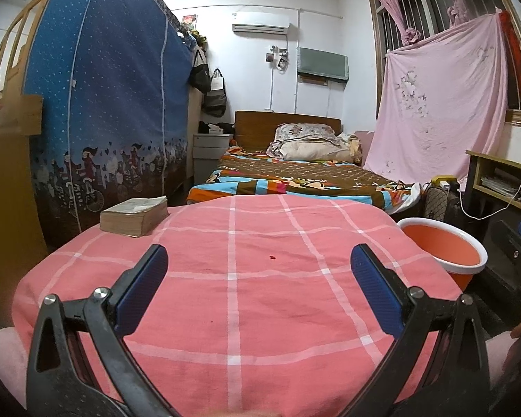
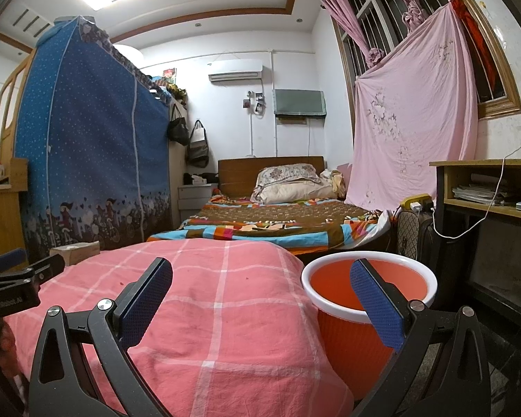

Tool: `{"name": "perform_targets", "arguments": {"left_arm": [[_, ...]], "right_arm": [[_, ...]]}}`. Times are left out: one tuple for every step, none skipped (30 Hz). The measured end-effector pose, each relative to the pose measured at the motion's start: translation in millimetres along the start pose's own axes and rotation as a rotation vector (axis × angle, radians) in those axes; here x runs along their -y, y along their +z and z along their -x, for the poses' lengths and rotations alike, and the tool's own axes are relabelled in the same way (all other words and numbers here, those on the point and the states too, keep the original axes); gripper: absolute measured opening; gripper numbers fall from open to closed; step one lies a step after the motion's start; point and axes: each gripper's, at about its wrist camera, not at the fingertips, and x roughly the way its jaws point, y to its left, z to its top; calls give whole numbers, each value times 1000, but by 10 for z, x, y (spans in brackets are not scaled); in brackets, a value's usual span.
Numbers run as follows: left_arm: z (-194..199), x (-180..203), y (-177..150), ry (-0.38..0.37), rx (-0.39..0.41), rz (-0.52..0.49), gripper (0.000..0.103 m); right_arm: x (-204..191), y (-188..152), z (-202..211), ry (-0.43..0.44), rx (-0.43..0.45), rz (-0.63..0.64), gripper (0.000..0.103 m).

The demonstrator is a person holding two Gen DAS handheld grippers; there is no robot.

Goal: Collect trash

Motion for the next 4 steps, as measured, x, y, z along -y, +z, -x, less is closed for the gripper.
{"name": "perform_targets", "arguments": {"left_arm": [[-1,4,-3,2,0,-3,88],[-4,-2,-1,2,0,-5,89],[-5,-1,-1,1,-1,-5,89],[-4,1,-3,-1,-2,-4,89]], "right_arm": [[-1,0,0,1,0,0,103],[-7,1,-4,1,-2,0,103],[-9,4,-13,1,-3,0,103],[-12,2,-14,1,-4,1,103]]}}
